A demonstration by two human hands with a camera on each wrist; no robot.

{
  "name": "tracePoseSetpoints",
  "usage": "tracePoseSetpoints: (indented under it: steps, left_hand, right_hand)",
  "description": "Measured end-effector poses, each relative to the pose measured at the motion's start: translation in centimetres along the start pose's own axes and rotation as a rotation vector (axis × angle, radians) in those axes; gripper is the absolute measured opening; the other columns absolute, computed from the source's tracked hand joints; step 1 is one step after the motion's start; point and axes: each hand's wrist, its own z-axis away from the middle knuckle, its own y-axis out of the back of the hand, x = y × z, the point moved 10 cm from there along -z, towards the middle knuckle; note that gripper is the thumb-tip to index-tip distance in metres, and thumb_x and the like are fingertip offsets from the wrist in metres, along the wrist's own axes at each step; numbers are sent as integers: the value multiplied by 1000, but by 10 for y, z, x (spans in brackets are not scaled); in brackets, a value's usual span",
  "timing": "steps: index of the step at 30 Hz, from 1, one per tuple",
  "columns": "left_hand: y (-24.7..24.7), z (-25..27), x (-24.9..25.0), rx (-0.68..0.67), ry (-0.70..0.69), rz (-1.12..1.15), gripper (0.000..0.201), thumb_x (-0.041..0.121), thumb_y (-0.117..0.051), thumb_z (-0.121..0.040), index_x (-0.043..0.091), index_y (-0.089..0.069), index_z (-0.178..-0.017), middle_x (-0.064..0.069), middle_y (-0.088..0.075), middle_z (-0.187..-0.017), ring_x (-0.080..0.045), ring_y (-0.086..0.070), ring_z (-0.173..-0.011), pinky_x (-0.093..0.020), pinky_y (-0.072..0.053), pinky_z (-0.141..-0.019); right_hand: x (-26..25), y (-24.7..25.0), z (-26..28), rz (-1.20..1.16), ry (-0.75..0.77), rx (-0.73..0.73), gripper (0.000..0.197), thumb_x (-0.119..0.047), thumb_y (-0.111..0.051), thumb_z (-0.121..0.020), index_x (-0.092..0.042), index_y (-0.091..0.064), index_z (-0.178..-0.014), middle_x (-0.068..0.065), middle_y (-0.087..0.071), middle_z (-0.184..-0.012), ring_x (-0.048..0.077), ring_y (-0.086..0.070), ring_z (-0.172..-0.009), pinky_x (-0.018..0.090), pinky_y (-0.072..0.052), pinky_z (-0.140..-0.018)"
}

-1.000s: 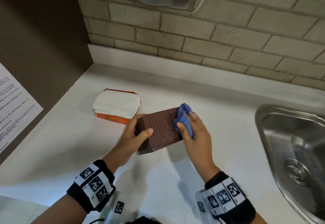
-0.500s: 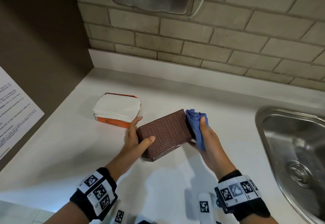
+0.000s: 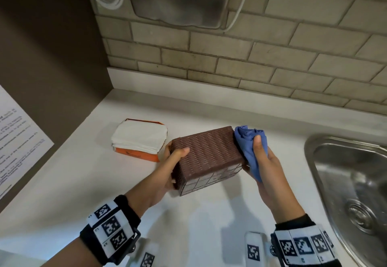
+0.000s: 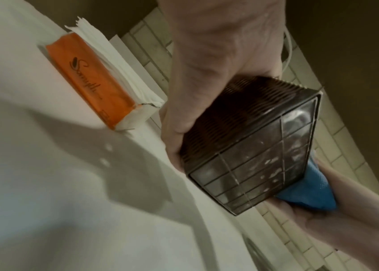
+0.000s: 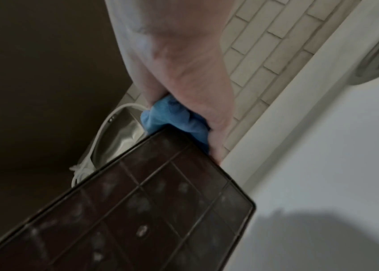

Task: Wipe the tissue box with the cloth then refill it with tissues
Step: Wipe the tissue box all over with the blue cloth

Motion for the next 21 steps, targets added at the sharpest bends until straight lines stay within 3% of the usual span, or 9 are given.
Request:
tracePoseSetpoints:
  steps: [2,4,9,11,14,15,17,19,21]
  left_hand:
    - [-8,3,-7,-51,115,61,64,62,-67,-68,35,-58,-126,-8,-66,-126,-28,-64,-114,-48,-52,-95]
    - [-18,6,-12,-123,221,141,72,69,-64,-65,30,-62,-125,-13,-62,-133,-36,-55,-126,-57,-38,-105]
    - [-34,17,-12,-179,406,378,70,65,-65,-68,27,-63,-127,-10,-65,-129,-35,-61,-117,-56,-48,-92]
    - [-35,20,-14,-167,466,437,71,64,-65,-68,23,-64,-126,-13,-67,-125,-36,-62,-114,-55,-50,-89]
    - [-41,24,-17,-167,529,507,71,61,-66,-68,18,-65,-124,-15,-70,-117,-37,-64,-108,-54,-49,-90]
    - [-43,25,-18,-170,541,525,70,60,-65,-68,16,-66,-122,-16,-71,-112,-37,-64,-106,-54,-49,-91]
    - [-49,27,-19,-189,556,565,68,60,-63,-70,15,-66,-121,-17,-71,-111,-37,-64,-104,-54,-47,-94]
    - [-54,28,-18,-208,560,587,66,59,-61,-71,13,-68,-117,-18,-70,-115,-37,-65,-103,-53,-47,-93]
    - [-56,28,-17,-201,558,584,65,56,-62,-66,8,-72,-110,-20,-70,-113,-37,-65,-99,-52,-47,-90]
  right_hand:
    - [-12,1,-5,-39,-2,-34,44,-51,-40,-92,-26,-60,-122,-7,-71,-115,8,-65,-109,33,-46,-97]
    - [-19,0,-9,-56,-15,-68,48,-52,-38,-93,-24,-59,-126,-5,-69,-120,9,-64,-111,31,-46,-95]
    - [-26,-3,-10,-92,5,-131,42,-48,-33,-96,-31,-61,-122,-8,-66,-124,9,-59,-118,31,-42,-99]
    - [-27,-4,-6,-71,50,-115,43,-47,-35,-96,-26,-59,-126,-6,-66,-125,8,-59,-118,31,-42,-100]
    - [-36,3,4,172,285,66,29,-43,-46,-95,-33,-62,-117,-11,-69,-113,1,-61,-109,26,-44,-92]
    - [-42,1,9,298,385,120,25,-44,-50,-95,-39,-60,-117,-17,-65,-116,-2,-58,-111,23,-43,-93]
    - [-46,-10,18,573,540,150,36,-47,-50,-90,-43,-52,-126,-21,-54,-128,-5,-48,-121,18,-40,-99]
    - [-41,-20,21,777,582,149,48,-53,-45,-90,-35,-50,-134,-12,-47,-139,10,-40,-134,31,-40,-106]
    - [-37,-33,28,905,581,142,58,-63,-35,-91,-33,-44,-139,-6,-39,-149,22,-23,-144,41,-32,-113]
